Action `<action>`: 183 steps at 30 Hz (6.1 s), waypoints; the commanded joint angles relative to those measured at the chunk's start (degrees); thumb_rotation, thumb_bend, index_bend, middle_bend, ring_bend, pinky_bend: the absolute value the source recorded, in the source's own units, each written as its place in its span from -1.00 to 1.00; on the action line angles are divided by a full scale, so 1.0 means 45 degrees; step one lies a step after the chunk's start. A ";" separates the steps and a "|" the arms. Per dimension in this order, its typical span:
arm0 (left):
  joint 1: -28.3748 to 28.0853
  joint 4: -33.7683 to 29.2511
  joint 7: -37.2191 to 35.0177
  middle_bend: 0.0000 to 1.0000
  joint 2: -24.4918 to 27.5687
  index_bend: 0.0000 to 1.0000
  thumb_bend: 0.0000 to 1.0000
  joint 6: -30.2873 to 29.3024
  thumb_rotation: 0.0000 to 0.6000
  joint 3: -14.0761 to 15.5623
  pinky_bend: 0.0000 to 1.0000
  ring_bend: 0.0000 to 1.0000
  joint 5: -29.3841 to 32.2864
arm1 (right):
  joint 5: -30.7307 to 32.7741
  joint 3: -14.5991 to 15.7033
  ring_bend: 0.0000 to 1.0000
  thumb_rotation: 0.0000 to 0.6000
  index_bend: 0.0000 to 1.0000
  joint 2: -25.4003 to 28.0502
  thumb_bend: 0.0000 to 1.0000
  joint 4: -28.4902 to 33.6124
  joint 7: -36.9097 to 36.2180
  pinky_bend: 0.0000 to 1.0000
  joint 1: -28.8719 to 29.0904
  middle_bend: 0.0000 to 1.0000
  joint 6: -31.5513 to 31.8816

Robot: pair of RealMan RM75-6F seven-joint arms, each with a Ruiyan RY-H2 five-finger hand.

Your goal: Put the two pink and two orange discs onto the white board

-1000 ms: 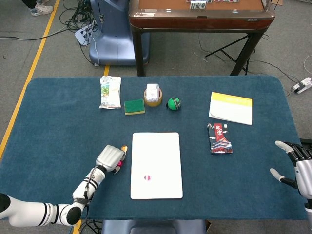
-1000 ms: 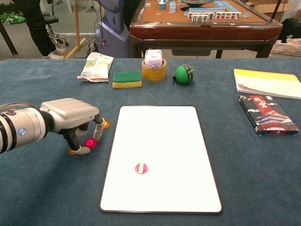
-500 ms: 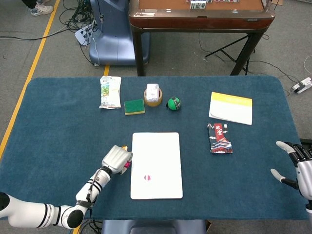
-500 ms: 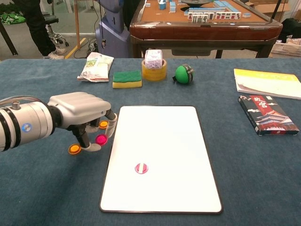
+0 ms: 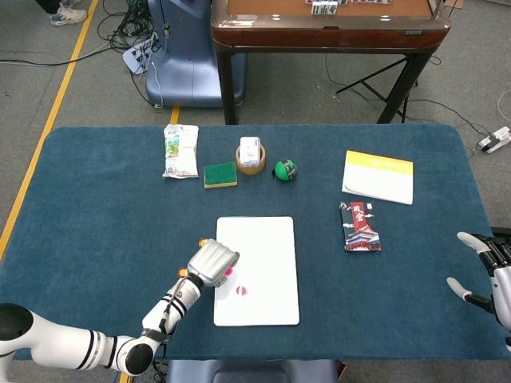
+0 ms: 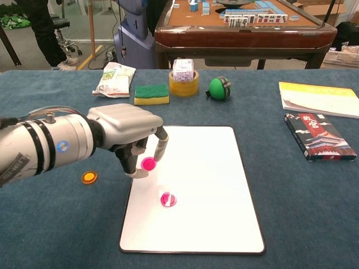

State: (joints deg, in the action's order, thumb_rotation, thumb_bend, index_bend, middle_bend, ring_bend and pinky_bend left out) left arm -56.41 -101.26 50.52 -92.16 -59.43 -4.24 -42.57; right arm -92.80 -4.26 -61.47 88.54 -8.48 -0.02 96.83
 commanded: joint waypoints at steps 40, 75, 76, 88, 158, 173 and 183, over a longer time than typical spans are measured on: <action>0.1125 -0.1221 -0.0025 1.00 0.1490 0.01 -0.41 -0.1887 1.00 0.1420 1.00 1.00 -0.0012 | 0.0037 0.0019 -0.49 1.00 -0.53 -0.0062 -0.95 0.0088 0.0375 -0.36 0.0203 -0.43 -0.0454; 0.2221 0.0194 -0.1065 1.00 0.1396 0.03 -0.41 -0.0980 1.00 0.1578 1.00 1.00 -0.0404 | 0.0156 0.0056 -0.49 1.00 -0.53 -0.0105 -0.95 0.0212 0.0710 -0.36 0.0345 -0.43 -0.0788; 0.2240 0.0225 -0.1072 1.00 0.1391 0.03 -0.41 -0.0946 1.00 0.1580 1.00 1.00 -0.0401 | 0.0164 0.0057 -0.49 1.00 -0.53 -0.0107 -0.95 0.0210 0.0713 -0.36 0.0346 -0.43 -0.0795; 0.2355 0.0618 -0.1208 1.00 0.1264 0.07 -0.41 -0.0600 1.00 0.1479 1.00 1.00 -0.0375 | 0.0169 0.0065 -0.49 1.00 -0.53 -0.0101 -0.95 0.0215 0.0701 -0.36 0.0347 -0.43 -0.0789; -0.2382 0.3712 -0.1445 1.00 -0.1764 -0.15 -0.41 0.1551 1.00 -0.2123 1.00 1.00 0.0631 | 0.0271 -0.0372 -0.49 1.00 -0.53 0.0013 -0.95 -0.0654 -0.1650 -0.36 -0.0845 -0.43 0.1638; -0.1793 0.2634 -0.1030 1.00 -0.0568 -0.17 -0.48 0.0416 1.00 -0.1314 1.00 1.00 0.1600 | 0.0136 -0.0328 -0.49 1.00 -0.52 0.0045 -0.95 -0.0517 -0.1305 -0.36 -0.0634 -0.43 0.1143; -0.0821 0.2682 -0.1770 1.00 0.0187 0.03 -0.48 0.0316 1.00 -0.0570 1.00 1.00 0.1484 | 0.0135 -0.0296 -0.49 1.00 -0.52 0.0016 -0.95 -0.0286 -0.0740 -0.36 -0.0406 -0.43 0.0646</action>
State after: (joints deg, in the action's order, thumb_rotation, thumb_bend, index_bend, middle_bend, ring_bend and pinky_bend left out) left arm -60.35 -89.34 42.80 -91.52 -58.00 -6.97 -35.74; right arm -92.19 -5.61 -61.37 87.16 -11.93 -1.93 99.85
